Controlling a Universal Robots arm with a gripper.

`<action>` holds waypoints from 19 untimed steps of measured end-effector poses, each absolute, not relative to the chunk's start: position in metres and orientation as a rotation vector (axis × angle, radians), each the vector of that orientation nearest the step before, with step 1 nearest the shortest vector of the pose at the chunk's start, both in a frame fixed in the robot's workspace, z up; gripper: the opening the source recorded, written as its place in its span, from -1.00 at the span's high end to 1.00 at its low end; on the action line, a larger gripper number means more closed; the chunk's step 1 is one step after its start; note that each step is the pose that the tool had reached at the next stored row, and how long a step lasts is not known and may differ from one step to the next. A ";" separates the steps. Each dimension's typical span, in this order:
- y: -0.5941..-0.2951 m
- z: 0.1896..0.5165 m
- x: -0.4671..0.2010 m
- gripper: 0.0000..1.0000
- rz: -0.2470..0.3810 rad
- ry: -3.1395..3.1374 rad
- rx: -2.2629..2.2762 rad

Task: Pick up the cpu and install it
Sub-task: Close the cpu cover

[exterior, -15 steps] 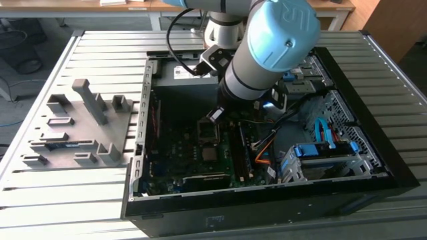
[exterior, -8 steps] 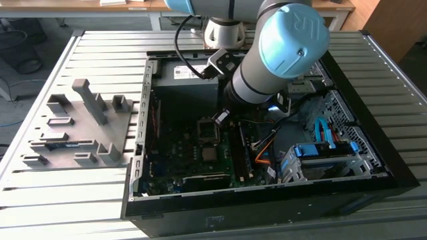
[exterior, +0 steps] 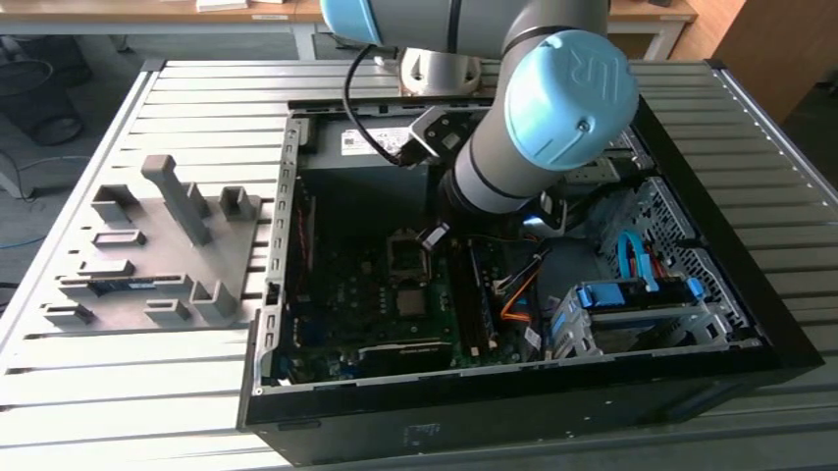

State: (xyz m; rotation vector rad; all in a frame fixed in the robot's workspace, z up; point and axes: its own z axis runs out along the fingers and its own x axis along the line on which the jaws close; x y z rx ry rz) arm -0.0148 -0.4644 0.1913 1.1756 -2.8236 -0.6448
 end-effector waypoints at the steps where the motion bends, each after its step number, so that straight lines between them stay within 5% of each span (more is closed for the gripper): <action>1: -0.464 0.189 -0.015 0.80 -0.645 -2.824 1.176; 19: -0.465 0.187 -0.027 0.80 -0.643 -2.829 1.180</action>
